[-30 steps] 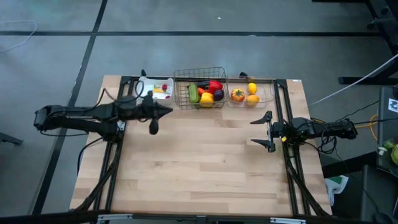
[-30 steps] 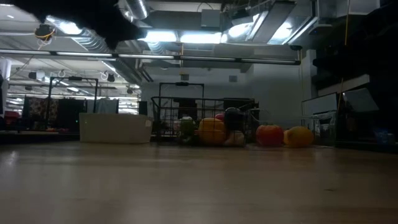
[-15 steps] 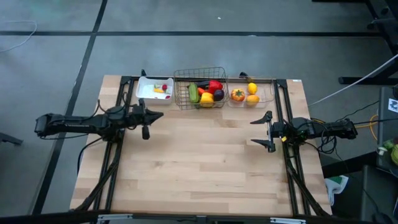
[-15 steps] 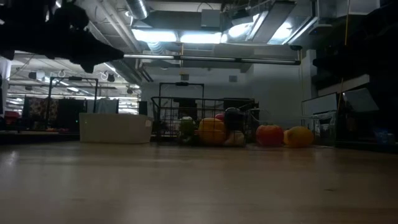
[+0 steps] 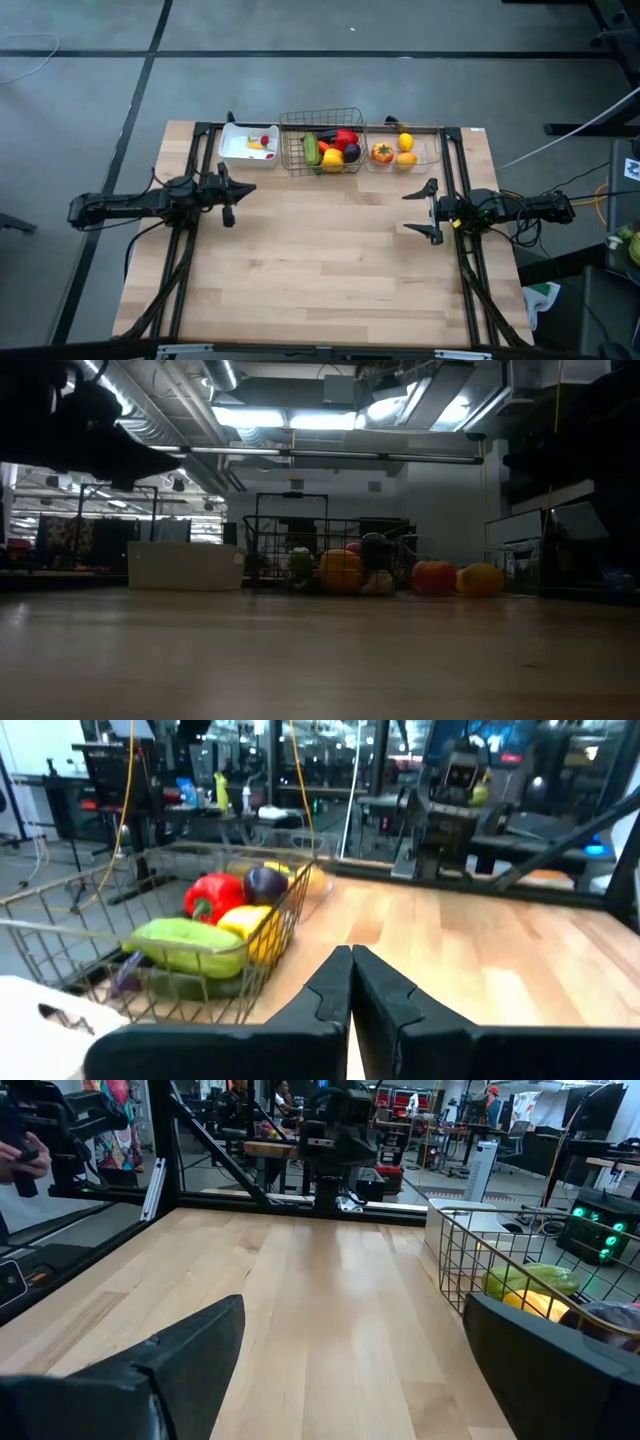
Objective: Sort produce into baskets
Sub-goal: Return to Home Position
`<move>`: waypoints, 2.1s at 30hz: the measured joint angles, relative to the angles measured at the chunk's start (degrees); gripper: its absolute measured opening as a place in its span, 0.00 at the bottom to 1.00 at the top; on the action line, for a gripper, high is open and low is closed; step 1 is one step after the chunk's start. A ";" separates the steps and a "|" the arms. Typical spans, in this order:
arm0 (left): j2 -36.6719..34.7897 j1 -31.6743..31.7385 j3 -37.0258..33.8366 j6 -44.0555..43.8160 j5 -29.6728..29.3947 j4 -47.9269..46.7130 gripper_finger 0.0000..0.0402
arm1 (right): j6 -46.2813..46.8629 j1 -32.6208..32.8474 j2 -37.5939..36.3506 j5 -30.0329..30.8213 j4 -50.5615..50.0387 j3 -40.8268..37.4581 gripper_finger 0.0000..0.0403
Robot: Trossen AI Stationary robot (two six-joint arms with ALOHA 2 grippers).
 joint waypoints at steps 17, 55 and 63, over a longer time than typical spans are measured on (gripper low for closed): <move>-8.33 0.00 0.24 3.77 7.89 -5.09 0.01 | -0.01 0.01 0.01 -0.02 -0.02 -0.01 0.92; -8.22 0.00 0.09 1.43 7.97 -5.84 0.01 | 0.00 0.01 -0.01 -0.02 0.01 -0.01 0.92; -8.22 0.00 0.09 1.46 7.97 -5.83 0.01 | 0.00 -0.01 -0.02 -0.01 -0.01 -0.01 0.92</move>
